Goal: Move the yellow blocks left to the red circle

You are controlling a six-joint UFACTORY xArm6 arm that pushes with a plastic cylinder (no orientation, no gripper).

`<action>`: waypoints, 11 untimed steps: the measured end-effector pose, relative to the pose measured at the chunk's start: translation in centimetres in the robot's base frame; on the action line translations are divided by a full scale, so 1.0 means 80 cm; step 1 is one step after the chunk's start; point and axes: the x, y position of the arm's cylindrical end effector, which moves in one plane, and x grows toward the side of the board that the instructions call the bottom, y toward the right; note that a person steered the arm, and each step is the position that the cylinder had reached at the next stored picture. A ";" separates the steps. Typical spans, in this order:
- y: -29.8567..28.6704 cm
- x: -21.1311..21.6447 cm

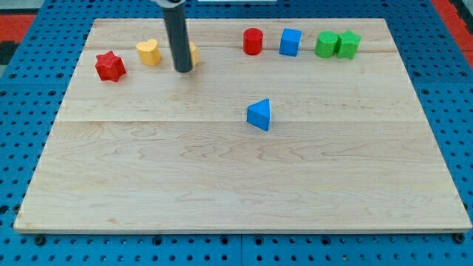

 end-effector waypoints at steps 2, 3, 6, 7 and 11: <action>0.026 -0.017; -0.014 0.008; -0.052 -0.040; 0.006 -0.040; -0.223 -0.027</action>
